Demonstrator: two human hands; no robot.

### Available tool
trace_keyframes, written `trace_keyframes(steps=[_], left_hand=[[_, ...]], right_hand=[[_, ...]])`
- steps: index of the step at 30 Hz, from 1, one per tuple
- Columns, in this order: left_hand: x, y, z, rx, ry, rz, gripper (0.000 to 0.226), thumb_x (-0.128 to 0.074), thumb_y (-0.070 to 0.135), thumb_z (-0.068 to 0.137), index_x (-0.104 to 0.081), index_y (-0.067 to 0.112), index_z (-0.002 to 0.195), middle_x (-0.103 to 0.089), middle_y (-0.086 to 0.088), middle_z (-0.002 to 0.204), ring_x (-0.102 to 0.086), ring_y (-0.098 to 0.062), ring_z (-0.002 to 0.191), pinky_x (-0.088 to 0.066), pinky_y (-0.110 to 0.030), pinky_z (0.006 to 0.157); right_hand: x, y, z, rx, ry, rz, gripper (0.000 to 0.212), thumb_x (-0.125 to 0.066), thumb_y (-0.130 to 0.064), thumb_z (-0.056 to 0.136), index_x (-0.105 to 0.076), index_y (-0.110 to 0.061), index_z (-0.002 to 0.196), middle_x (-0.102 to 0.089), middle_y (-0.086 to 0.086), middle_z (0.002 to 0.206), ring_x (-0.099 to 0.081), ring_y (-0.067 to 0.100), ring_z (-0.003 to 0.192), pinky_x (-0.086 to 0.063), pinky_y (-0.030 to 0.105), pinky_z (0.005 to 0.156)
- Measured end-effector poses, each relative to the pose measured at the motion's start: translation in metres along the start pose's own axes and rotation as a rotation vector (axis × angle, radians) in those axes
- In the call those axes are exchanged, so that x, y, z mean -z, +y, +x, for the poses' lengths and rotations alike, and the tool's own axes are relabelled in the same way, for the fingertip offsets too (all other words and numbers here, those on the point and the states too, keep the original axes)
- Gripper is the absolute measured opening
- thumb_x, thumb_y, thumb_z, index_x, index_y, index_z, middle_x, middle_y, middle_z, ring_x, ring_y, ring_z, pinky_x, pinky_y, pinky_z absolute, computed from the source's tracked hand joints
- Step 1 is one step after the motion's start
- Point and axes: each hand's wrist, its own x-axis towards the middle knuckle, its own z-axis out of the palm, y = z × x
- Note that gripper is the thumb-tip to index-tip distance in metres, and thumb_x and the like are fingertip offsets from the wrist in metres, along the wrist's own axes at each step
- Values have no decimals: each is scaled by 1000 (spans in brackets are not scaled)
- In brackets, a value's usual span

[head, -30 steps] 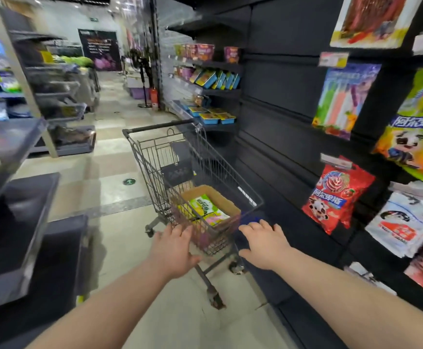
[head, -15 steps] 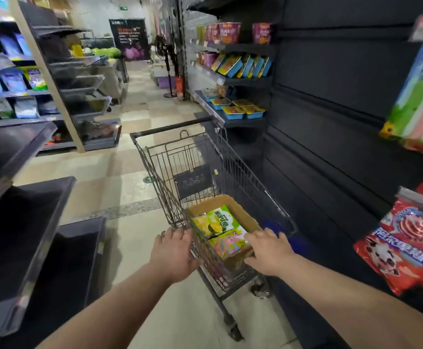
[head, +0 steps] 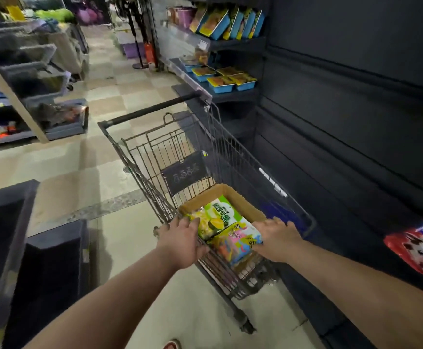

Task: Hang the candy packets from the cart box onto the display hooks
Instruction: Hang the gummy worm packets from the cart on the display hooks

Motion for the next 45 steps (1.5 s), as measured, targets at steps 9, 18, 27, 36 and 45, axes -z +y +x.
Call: trace_keyframes(steps=[9, 18, 27, 36, 45], left_hand=[[12, -79, 91, -234, -62, 21, 79, -48, 58, 89, -20, 19, 152, -33, -9, 153, -27, -31, 141, -25, -48, 115], [-11, -73, 157, -393, -169, 87, 81, -48, 59, 89, -17, 18, 152, -25, -10, 157, -22, -34, 145, -23, -52, 116], [-6, -70, 232, -441, -235, 123, 79, -49, 58, 89, -19, 19, 151, -29, -8, 155, -26, -30, 143, -28, -48, 113], [-13, -39, 319, -433, -378, 217, 81, -47, 59, 90, -18, 16, 151, -34, -11, 152, -35, -33, 137, -32, -46, 110], [-43, -24, 363, -458, -505, 196, 79, -49, 57, 90, -18, 18, 152, -27, -12, 156, -25, -32, 143, -26, -47, 115]], right_hand=[[-16, -44, 50, -291, -35, 147, 54, -48, -51, 89, -40, -27, 137, -47, 3, 141, -42, 27, 131, -32, 48, 107], [-35, -50, 79, -446, -149, 202, 55, -51, -51, 86, -39, -30, 136, -46, 2, 142, -43, 27, 130, -37, 46, 104], [-44, -31, 156, -457, -237, 261, 60, -49, -50, 91, -34, -23, 142, -41, 6, 146, -39, 30, 133, -35, 46, 104], [-56, 11, 228, -459, -332, 412, 67, -51, -46, 93, -25, -16, 148, -31, 14, 152, -35, 35, 137, -38, 44, 107], [-93, 15, 262, -605, -379, 635, 70, -54, -41, 93, -23, -19, 150, -27, 16, 153, -43, 37, 131, -46, 40, 100]])
